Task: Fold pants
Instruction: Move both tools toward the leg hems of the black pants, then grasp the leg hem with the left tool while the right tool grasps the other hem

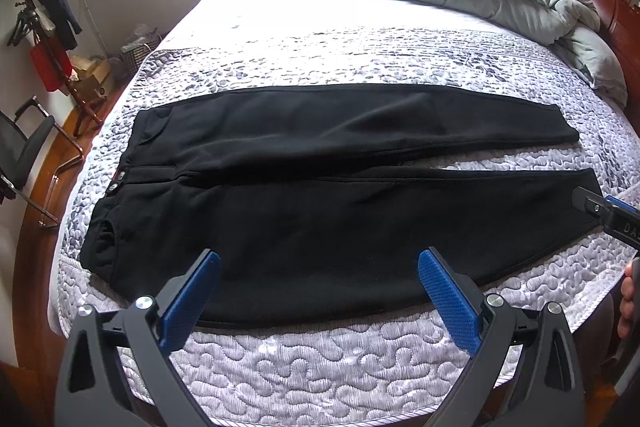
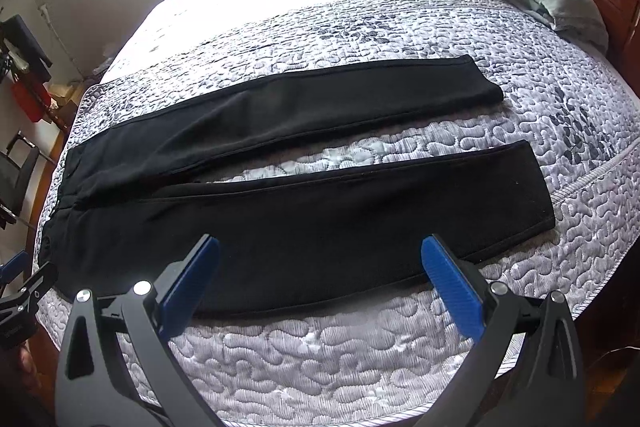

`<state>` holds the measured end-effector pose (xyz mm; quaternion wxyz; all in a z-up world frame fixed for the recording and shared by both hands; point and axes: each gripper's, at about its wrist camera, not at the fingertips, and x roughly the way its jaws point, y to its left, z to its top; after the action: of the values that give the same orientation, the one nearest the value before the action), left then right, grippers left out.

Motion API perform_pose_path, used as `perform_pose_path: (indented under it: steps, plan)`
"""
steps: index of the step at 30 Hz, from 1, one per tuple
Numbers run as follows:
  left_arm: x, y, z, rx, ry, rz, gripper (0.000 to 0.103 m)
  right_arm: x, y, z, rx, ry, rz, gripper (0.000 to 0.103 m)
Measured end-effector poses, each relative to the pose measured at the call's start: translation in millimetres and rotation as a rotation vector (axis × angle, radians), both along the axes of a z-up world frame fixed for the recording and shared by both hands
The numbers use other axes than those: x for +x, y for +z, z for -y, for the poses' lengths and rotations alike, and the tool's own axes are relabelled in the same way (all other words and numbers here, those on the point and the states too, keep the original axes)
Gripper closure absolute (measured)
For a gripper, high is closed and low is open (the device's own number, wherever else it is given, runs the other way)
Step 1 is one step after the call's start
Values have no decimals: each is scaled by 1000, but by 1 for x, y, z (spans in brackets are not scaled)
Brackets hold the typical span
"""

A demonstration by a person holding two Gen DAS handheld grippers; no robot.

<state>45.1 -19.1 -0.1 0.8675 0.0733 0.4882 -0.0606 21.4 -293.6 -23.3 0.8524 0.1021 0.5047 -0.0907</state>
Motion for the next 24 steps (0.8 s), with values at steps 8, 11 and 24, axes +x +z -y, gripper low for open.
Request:
perform_pose_path:
  steps: [8, 11, 24]
  plan:
    - [5, 0, 5, 7, -4, -1, 4, 4, -3, 6, 16, -1, 8, 3]
    - [8, -2, 7, 11, -6, -6, 4, 6, -4, 9, 12, 3, 9, 3]
    - [68, -44, 4, -175, -93, -106, 4, 56, -5, 96, 63, -17, 37, 3]
